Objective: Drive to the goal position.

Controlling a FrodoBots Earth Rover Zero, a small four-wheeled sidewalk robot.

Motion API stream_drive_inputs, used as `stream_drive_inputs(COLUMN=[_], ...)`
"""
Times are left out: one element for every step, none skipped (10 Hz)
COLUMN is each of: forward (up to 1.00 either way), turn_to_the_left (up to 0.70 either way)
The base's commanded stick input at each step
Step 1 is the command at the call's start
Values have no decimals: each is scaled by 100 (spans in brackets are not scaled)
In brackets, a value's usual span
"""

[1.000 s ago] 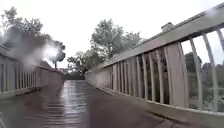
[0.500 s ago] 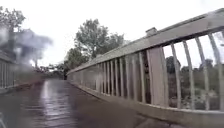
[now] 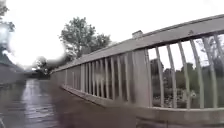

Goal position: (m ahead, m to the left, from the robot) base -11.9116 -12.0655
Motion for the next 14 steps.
stream_drive_inputs(forward=[0, 0, 0, 0, 0, 0, 0, 0, 0, 0, 0, 0, 0, 0], turn_to_the_left=[-45, -45, -45, -45, -45, -45, -45, -45, -45, -45, -45, -45, -45, -45])
